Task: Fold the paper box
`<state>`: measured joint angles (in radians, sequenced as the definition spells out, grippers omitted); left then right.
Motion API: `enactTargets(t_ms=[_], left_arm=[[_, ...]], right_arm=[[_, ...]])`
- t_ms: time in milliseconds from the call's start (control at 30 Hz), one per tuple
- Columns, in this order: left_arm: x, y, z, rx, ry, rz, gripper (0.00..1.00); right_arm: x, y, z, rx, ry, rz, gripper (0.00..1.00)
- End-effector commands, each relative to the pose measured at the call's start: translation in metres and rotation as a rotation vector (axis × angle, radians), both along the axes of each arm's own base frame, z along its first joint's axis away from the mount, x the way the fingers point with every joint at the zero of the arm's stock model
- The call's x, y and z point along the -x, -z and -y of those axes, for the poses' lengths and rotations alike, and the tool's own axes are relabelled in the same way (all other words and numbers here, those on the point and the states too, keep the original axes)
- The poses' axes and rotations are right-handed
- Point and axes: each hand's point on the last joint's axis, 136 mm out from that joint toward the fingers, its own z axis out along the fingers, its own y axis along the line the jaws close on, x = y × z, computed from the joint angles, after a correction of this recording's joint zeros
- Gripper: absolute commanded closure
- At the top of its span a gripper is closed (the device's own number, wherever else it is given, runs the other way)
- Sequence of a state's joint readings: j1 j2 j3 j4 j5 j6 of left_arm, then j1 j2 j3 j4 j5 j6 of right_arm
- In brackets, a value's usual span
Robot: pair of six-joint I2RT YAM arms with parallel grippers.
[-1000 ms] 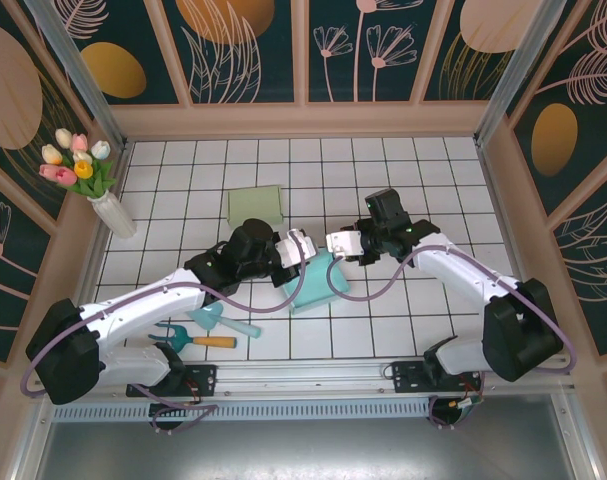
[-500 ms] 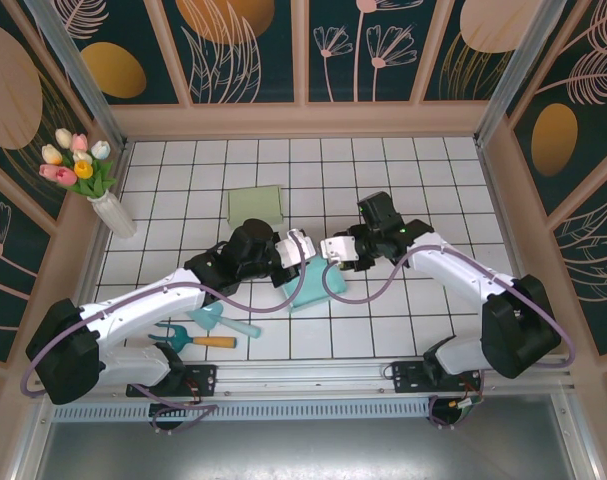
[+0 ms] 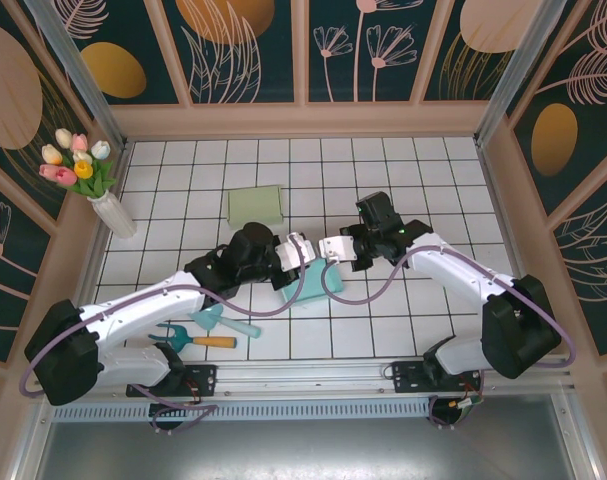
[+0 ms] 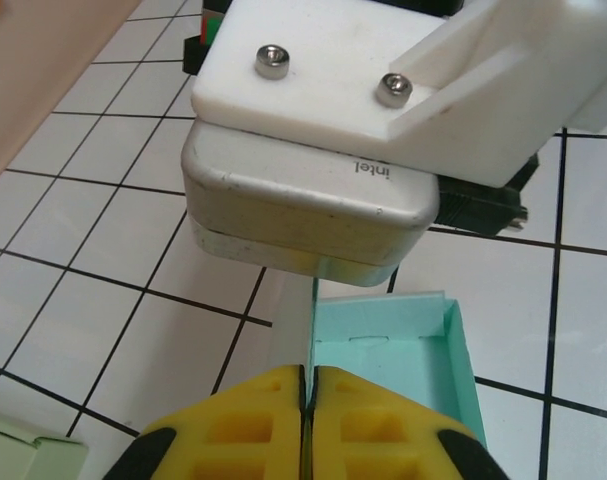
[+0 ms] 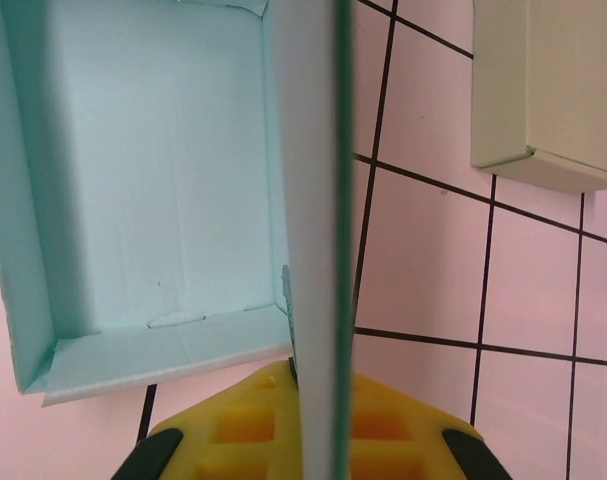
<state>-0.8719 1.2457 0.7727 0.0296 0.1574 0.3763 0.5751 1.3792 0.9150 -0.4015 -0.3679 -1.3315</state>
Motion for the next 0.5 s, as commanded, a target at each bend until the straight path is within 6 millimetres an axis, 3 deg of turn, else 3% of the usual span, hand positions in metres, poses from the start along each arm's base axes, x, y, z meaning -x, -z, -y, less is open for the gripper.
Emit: enactTargets(t_ms=[0,33,100,200,400,467], left_arm=[[-0.024,-0.025,-0.009,0.093,-0.156,0.069,0.85],[-0.028,-0.030,-0.013,0.114,-0.197,0.073,0.78],[-0.036,-0.042,-0.022,0.181,-0.292,0.072,0.74],[-0.049,-0.063,-0.050,0.321,-0.500,0.050,0.62],[-0.038,-0.094,-0.114,0.751,-0.796,-0.102,0.53],[-0.032,-0.099,-0.125,0.851,-0.832,-0.164,0.50]], right_arm=[[0.001,-0.010,-0.005,-0.035,0.015,-0.009,1.00],[-0.004,-0.013,-0.005,-0.042,0.041,-0.011,1.00],[-0.015,-0.020,-0.004,-0.065,0.102,-0.020,1.00],[-0.021,-0.029,-0.005,-0.094,0.130,-0.029,1.00],[-0.048,-0.033,0.013,-0.092,0.279,-0.014,1.00],[-0.057,-0.035,0.016,-0.089,0.334,-0.005,1.00]])
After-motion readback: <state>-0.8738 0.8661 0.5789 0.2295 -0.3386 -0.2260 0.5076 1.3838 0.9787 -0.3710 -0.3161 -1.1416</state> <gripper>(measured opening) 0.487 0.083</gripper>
